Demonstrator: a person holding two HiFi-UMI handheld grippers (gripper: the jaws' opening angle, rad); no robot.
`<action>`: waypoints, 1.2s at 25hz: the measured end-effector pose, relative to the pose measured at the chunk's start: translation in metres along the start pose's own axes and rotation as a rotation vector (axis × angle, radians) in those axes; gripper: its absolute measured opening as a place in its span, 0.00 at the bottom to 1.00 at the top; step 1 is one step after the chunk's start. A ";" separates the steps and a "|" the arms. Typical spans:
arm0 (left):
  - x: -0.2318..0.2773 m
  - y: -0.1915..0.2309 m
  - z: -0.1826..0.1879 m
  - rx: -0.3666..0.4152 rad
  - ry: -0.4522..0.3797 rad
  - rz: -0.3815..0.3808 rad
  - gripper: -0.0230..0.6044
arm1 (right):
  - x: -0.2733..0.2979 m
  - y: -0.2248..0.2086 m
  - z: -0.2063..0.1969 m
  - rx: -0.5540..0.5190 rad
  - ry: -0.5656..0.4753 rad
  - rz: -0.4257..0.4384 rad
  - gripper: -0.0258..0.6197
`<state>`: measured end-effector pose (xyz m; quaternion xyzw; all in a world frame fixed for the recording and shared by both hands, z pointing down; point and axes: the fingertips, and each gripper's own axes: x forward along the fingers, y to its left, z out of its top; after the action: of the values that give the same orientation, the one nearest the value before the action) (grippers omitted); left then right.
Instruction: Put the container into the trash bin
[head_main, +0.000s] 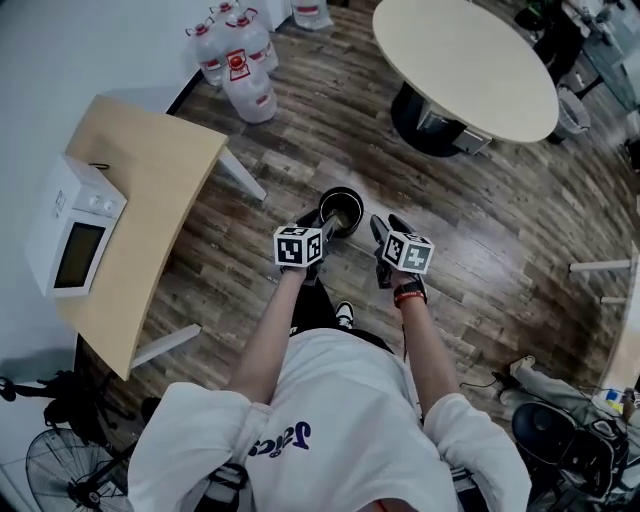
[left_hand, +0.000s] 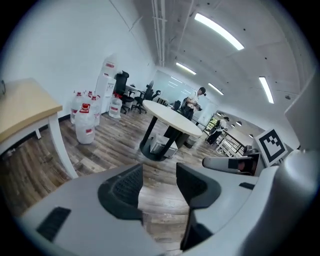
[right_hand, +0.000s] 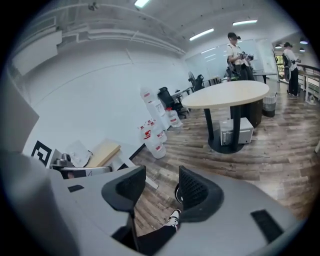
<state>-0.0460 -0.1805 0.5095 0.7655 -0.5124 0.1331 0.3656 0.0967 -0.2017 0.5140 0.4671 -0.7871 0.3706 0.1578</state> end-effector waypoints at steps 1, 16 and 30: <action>-0.007 -0.004 0.004 0.016 -0.019 0.004 0.39 | -0.008 0.003 0.005 -0.017 -0.017 0.001 0.38; -0.095 -0.077 0.074 0.100 -0.299 0.005 0.37 | -0.094 0.059 0.067 -0.160 -0.250 0.032 0.34; -0.159 -0.115 0.104 0.279 -0.434 0.063 0.26 | -0.158 0.105 0.096 -0.212 -0.394 0.066 0.22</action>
<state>-0.0323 -0.1202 0.2961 0.8027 -0.5793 0.0465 0.1336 0.0983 -0.1439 0.3093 0.4851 -0.8522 0.1925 0.0369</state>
